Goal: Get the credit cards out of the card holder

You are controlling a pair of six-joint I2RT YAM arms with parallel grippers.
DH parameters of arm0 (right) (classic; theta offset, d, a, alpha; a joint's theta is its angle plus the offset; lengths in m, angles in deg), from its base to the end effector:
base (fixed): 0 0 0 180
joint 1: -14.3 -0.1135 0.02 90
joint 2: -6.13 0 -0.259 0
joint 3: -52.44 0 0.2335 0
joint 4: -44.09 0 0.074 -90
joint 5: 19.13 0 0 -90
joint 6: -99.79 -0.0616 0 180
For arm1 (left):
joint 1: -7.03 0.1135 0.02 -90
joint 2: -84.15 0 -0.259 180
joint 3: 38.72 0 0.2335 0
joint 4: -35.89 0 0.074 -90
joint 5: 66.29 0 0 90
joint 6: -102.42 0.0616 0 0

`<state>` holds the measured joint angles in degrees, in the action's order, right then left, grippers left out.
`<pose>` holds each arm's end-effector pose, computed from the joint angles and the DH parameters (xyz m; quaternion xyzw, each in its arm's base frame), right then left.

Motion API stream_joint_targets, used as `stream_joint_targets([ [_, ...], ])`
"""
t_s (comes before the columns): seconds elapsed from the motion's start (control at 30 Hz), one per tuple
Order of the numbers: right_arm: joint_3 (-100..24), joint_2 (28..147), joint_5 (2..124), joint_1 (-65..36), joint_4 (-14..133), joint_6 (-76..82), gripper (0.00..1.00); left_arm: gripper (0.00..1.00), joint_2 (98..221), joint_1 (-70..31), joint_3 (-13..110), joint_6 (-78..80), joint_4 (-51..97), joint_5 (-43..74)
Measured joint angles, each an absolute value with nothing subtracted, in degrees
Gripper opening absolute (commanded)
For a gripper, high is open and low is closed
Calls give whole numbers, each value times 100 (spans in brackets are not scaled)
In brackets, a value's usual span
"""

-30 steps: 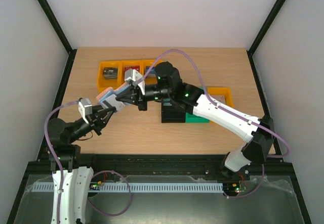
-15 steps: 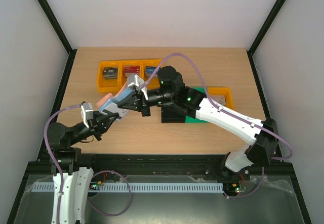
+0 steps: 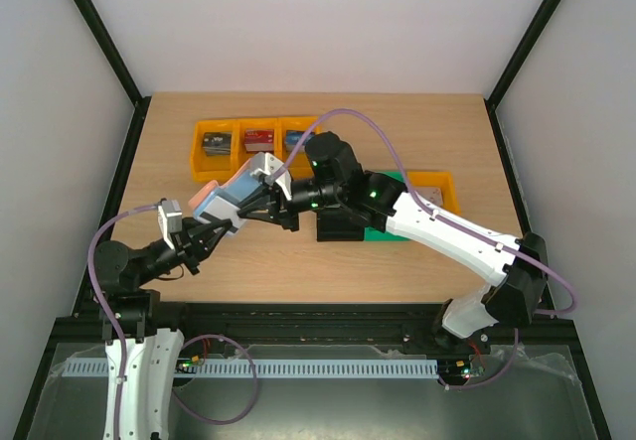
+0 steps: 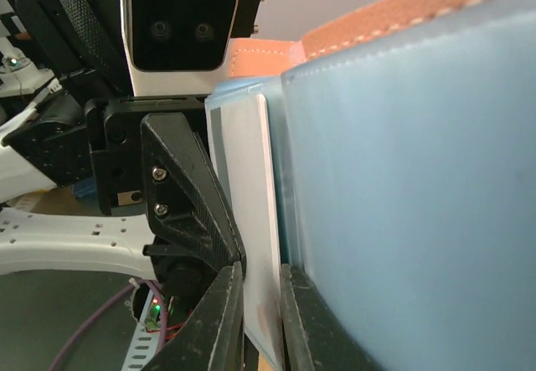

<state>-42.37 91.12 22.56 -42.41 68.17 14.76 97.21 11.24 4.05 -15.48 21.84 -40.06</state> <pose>0.1476 0.3085 0.3830 -0.5849 0.4897 0.5351 0.3630 0.0718 -0.0501 0.3151 0.2626 0.6094 -0.4512 0.5967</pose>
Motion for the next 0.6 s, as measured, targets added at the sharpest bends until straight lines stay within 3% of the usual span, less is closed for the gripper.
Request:
stream_joint_targets([
  [0.17,-4265,9154,2350,-4278,6891,1476,15,2,9718,1137,372,-1546,2188,-3986],
  [0.33,-4340,9234,2203,-4278,6948,1548,26,2,9710,1152,333,-1546,2199,-3967],
  [0.6,-4471,9217,2090,-4291,7208,1894,30,2,9705,1145,319,-1543,2308,-3982],
])
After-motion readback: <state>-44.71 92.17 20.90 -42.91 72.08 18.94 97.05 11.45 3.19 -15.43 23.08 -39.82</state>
